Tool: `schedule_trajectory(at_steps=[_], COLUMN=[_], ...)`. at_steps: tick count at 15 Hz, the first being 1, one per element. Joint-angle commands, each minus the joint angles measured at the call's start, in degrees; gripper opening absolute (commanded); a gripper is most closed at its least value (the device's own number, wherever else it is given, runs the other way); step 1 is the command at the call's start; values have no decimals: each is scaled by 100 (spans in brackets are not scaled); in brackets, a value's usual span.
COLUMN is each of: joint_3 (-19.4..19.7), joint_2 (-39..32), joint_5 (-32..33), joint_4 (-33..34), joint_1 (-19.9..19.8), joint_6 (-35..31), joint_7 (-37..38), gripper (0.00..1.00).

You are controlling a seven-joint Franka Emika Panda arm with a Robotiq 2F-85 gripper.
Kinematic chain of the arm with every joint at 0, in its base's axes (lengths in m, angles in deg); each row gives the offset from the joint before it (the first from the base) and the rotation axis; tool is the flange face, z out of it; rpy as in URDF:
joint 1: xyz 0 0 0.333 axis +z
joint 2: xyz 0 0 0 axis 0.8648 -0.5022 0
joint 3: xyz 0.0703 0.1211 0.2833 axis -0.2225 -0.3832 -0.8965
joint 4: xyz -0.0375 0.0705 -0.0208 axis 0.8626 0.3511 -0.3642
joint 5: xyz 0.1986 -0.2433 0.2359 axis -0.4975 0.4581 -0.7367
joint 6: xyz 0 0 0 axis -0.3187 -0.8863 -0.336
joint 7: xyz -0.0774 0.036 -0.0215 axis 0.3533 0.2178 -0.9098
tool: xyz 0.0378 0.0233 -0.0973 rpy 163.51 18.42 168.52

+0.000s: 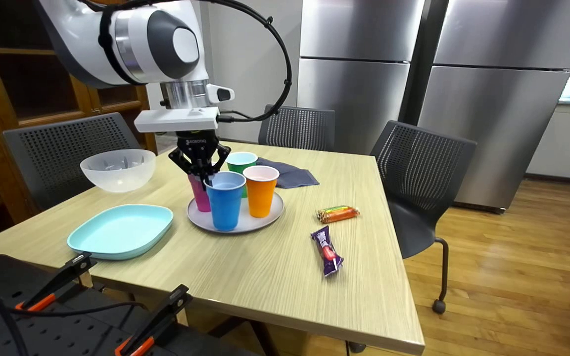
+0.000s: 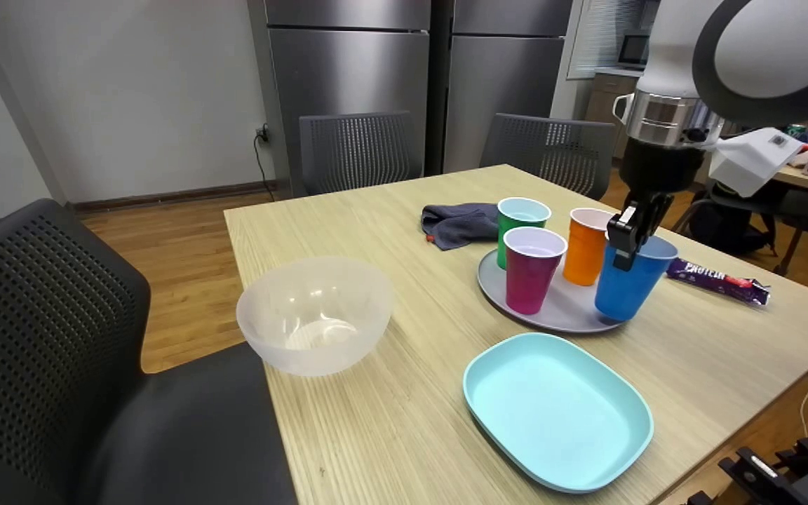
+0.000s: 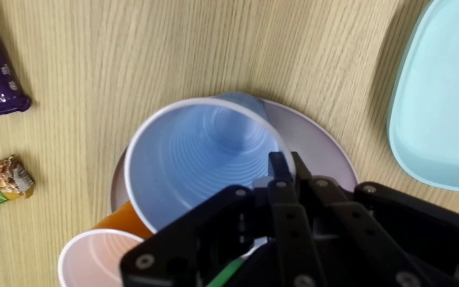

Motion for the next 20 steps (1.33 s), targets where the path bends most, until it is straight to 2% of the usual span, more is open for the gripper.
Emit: schedule_trajectory(at_steps=[1, 15, 16, 17, 20], joint_3=[-56, -31, -17, 2, 8], joint_2=[-74, -328, -343, -357, -325], joint_5=[20, 124, 146, 177, 176], joint_4=[19, 172, 177, 187, 171], joint_1=[27, 122, 132, 146, 144], joint_6=[-166, -354, -363, -360, -334], joint_7=[-130, -20, 13, 61, 59], gripper=[1, 1, 13, 30, 52])
